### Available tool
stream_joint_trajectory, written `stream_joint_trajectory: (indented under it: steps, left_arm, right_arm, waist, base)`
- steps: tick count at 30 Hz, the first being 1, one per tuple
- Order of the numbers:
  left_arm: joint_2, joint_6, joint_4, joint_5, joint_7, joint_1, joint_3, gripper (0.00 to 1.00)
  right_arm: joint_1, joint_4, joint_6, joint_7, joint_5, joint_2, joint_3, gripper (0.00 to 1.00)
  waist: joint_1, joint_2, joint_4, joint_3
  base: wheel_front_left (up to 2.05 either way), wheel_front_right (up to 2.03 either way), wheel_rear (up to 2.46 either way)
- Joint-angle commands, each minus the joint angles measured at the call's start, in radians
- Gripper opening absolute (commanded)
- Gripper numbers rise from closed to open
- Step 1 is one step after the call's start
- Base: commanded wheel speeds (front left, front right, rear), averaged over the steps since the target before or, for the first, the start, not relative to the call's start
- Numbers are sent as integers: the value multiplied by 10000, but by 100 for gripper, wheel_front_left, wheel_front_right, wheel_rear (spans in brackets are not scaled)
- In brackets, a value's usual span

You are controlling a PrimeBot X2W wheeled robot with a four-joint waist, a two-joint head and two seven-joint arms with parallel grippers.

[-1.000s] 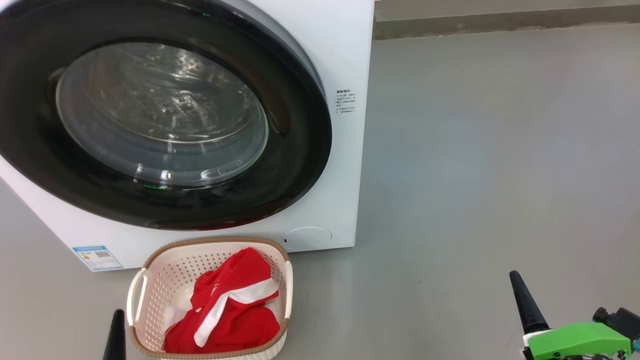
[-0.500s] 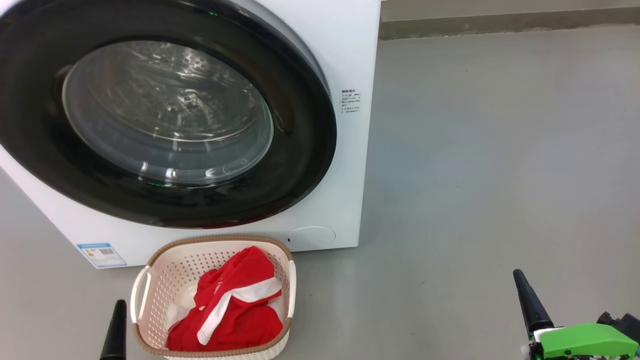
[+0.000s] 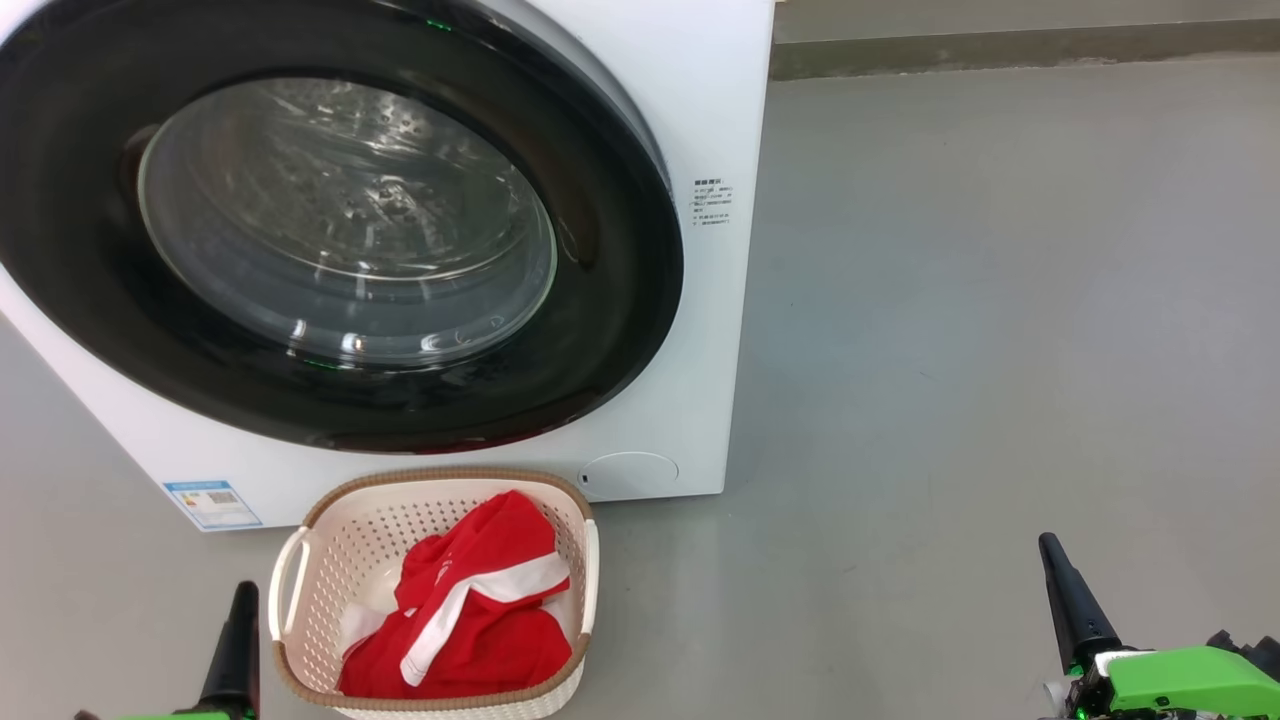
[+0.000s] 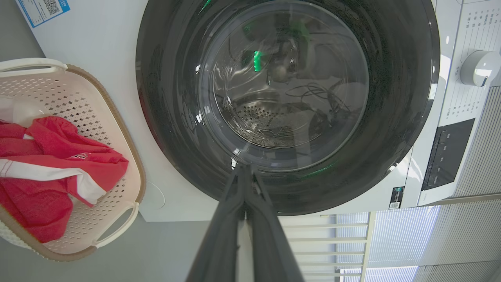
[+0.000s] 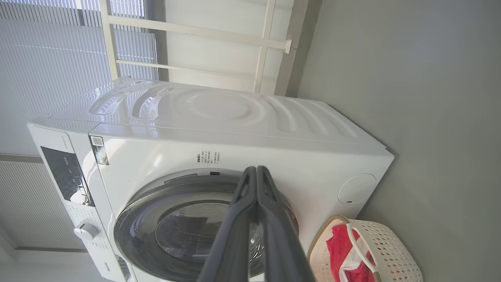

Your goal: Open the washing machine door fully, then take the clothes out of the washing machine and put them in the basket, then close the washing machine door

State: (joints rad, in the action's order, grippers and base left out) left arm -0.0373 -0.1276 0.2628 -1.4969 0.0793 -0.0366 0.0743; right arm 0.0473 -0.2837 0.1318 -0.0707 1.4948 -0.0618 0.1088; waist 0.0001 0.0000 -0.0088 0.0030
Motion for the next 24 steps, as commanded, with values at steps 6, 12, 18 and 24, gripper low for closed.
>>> stream_joint_trajectory:
  steps: [6,12,18,24]
  left_arm:
    - [-137,-30,-182,-805,252,-650,381,0]
    - [-129,-31,-179,-1112,344,-714,401,0]
    - [-129,-31,-179,-1113,343,-714,400,0]
    - [-129,-31,-179,-1114,343,-714,399,0]
  right_arm:
    - [580,368,-11,-283,864,44,-61,0]
    - [600,392,-11,-381,1184,70,-6,0]
    - [601,392,-11,-385,1179,74,0,0]
    - [602,392,-11,-390,1174,79,6,0]
  waist:
    - [-1,0,61,1]
    - [-1,0,88,1]
    - [-1,0,88,1]
    - [-1,0,88,1]
  base:
    - [0,0,0]
    - [0,0,0]
    - [0,0,0]
    - [0,0,0]
